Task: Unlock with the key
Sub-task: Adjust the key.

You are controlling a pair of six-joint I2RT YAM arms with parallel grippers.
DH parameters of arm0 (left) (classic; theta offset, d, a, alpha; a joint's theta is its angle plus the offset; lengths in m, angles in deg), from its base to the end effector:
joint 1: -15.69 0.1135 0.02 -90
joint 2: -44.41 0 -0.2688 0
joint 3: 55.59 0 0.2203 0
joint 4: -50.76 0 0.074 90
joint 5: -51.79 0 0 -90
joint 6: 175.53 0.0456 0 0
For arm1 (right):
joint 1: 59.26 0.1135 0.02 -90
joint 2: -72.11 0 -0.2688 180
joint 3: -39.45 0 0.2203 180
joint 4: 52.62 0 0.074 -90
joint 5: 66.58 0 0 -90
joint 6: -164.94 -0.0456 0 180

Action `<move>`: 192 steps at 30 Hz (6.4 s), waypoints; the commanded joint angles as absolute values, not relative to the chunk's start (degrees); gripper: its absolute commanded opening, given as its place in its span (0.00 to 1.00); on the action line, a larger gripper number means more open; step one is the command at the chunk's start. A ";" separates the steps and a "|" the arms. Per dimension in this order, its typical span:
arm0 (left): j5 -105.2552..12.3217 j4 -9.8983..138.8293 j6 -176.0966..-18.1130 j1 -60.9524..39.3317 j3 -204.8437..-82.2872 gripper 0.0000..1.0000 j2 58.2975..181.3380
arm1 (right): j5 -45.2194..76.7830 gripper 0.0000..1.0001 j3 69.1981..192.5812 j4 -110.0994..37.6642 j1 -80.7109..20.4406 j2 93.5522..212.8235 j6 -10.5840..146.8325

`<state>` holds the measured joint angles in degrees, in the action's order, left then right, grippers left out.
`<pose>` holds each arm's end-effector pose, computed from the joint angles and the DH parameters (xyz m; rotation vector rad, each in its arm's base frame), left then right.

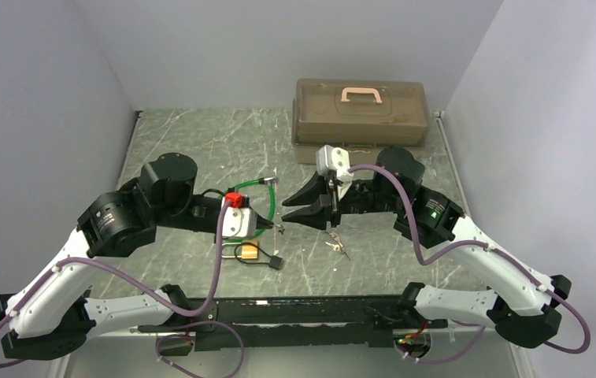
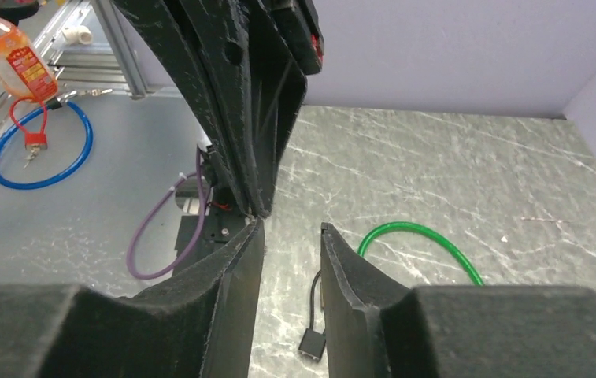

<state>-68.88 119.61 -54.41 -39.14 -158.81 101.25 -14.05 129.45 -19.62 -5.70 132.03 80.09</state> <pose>0.0556 -0.1193 0.4547 1.5961 1.1870 -0.7938 0.0881 0.1661 0.4509 -1.2805 1.1849 1.1606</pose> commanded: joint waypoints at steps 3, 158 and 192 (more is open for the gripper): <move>-76.32 125.54 -44.20 -39.26 -166.99 0.00 102.03 | -9.82 0.47 129.75 -20.09 -5.63 128.06 81.25; -34.31 70.25 9.20 -45.16 -125.13 0.00 84.91 | -11.71 0.00 123.73 -45.71 -16.00 142.90 9.08; -54.60 107.64 -40.04 -45.09 -153.37 0.00 93.11 | -22.08 0.59 116.90 -49.04 -21.04 123.89 69.54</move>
